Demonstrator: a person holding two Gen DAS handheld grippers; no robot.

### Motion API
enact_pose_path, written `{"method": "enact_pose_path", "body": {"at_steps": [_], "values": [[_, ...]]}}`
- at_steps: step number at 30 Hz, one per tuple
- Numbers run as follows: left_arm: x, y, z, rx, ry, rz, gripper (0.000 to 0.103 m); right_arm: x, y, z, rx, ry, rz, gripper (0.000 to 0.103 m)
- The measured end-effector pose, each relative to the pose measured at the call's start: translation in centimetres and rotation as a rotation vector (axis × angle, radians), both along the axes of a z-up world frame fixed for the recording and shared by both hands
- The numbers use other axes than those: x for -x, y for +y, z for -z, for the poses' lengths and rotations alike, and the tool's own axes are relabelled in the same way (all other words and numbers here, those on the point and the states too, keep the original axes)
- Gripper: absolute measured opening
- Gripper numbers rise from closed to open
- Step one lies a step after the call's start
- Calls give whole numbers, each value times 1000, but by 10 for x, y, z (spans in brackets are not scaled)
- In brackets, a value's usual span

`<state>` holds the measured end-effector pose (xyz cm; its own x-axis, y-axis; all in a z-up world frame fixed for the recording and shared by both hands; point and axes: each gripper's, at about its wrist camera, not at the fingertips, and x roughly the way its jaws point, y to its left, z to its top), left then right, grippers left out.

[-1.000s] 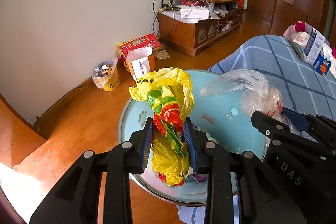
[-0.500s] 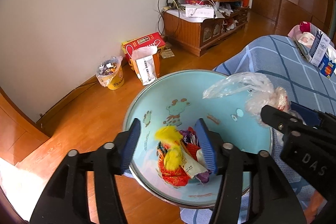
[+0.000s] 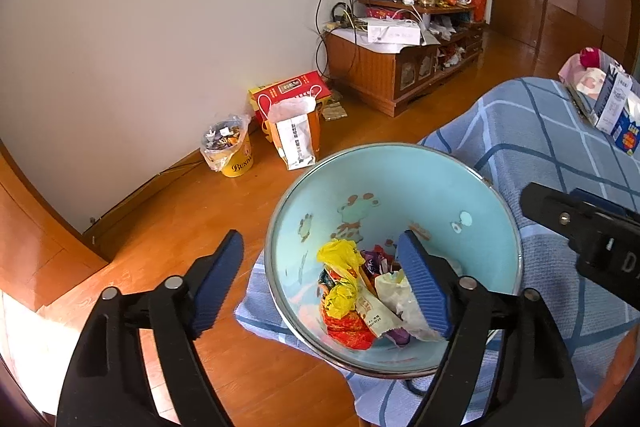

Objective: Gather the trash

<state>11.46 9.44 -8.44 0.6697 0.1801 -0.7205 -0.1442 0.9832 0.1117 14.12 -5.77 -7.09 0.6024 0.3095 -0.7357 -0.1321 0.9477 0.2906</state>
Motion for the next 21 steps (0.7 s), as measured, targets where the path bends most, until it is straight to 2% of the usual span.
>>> {"method": "enact_pose_path", "body": {"at_steps": [5,11,21], "values": [[12,-1,-9,-19,-26,-11,90,22,-11,-3,17,-66,84,88],[34,1,-23,-17,-62,-22,97,49,-24,-8,63,-124,136,91],[67,-10,-53,-2,-145,19,97,100,-40,-48,103,-278,198,94]]}}
